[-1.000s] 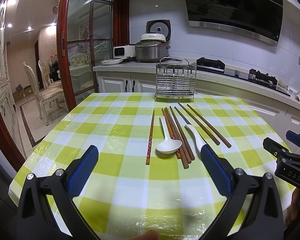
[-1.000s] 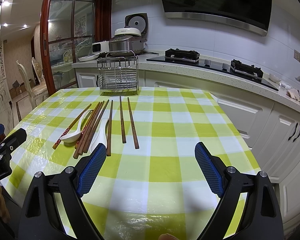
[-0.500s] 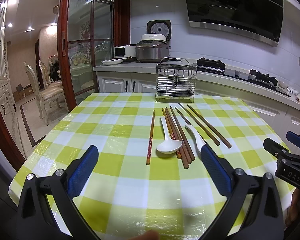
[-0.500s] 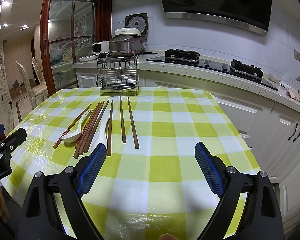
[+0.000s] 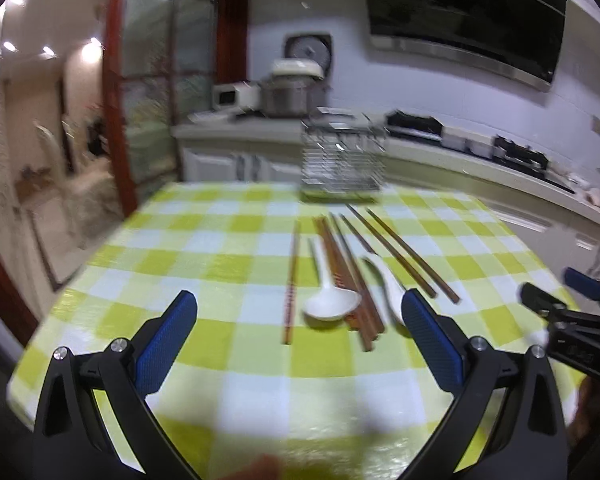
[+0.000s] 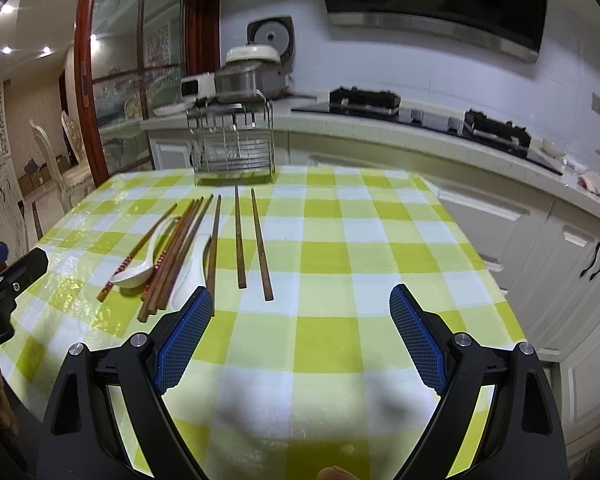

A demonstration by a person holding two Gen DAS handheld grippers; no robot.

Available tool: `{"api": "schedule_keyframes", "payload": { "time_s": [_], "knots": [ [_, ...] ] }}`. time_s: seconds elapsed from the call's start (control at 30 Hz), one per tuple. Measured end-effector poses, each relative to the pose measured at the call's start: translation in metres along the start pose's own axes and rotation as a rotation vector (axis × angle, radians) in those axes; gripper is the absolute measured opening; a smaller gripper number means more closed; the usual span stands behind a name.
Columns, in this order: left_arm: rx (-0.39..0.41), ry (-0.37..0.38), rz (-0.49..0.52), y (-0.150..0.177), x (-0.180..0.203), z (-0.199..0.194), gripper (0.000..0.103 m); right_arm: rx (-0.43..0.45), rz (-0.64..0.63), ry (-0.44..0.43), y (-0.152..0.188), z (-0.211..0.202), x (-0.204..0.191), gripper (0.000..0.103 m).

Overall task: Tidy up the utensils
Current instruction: 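Lower both tools and close each on a brown chopstick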

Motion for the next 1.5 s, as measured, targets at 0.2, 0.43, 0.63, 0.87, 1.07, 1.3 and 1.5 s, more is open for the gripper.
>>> {"api": "schedule_keyframes", "payload": {
  "time_s": [0.2, 0.43, 0.63, 0.87, 1.07, 1.3, 1.5],
  "knots": [
    [-0.025, 0.006, 0.051, -0.021, 0.009, 0.039, 0.099, -0.123, 0.005, -0.029, -0.015, 0.055, -0.001, 0.085],
    [-0.117, -0.130, 0.083, -0.050, -0.008, 0.111, 0.099, -0.193, 0.003, -0.065, -0.044, 0.114, 0.010, 0.085],
    [-0.229, -0.177, 0.059, -0.066, -0.020, 0.178, 0.096, -0.246, -0.033, -0.162, -0.069, 0.167, 0.010, 0.085],
    [-0.351, -0.163, 0.084, -0.065, -0.014, 0.228, 0.060, -0.252, -0.091, -0.220, -0.091, 0.205, 0.002, 0.085],
    [-0.433, -0.173, 0.095, -0.049, -0.015, 0.247, 0.037, -0.266, -0.088, -0.248, -0.092, 0.221, 0.000, 0.085],
    [-0.474, -0.144, 0.136, -0.042, -0.012, 0.253, 0.033, -0.309, -0.109, -0.273, -0.086, 0.235, -0.014, 0.085],
    [-0.485, -0.067, 0.136, -0.041, -0.008, 0.254, 0.016, -0.335, -0.110, -0.241, -0.087, 0.243, -0.020, 0.079]
  ]
}}
Point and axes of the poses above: each gripper's, at about its wrist camera, not at the fingertips, and z roughly the way its jaws point, x to its right, y to its underside, the point moved 8 cm from there along z, roughly the way its jaws point, and after that the axes turned 13 degrees about -z, right-handed, at the moved point
